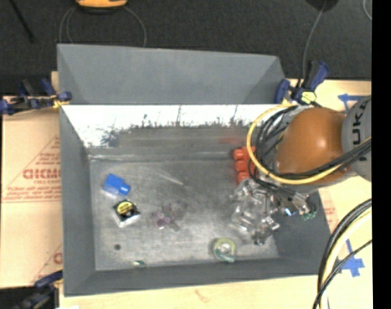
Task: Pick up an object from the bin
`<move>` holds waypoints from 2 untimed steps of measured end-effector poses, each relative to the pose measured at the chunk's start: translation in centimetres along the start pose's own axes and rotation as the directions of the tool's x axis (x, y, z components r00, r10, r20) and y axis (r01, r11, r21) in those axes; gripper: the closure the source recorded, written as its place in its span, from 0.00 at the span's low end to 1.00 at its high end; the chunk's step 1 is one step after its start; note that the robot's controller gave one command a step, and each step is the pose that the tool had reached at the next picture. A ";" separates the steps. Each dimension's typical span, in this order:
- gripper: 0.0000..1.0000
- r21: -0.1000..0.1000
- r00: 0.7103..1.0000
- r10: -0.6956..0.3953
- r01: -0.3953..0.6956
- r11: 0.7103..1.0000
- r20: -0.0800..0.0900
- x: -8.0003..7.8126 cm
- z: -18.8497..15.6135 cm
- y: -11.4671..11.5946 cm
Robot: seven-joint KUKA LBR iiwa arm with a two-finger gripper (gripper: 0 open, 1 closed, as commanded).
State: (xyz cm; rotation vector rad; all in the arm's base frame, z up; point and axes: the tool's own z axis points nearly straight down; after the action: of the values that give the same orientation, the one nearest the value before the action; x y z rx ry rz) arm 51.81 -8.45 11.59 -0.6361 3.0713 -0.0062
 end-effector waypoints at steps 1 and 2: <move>0.00 -0.004 0.982 -0.187 0.187 0.982 0.001 -1.8 -2.3 1.8; 0.00 -0.005 0.948 -0.319 0.319 0.948 -0.003 -1.3 2.3 -1.9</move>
Offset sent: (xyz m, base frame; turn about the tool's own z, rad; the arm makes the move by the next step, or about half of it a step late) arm 0.0085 0.0240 0.0226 -0.1911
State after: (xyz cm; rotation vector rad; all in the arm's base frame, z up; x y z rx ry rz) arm 53.78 -9.66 9.32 -1.1255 2.9331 -0.0025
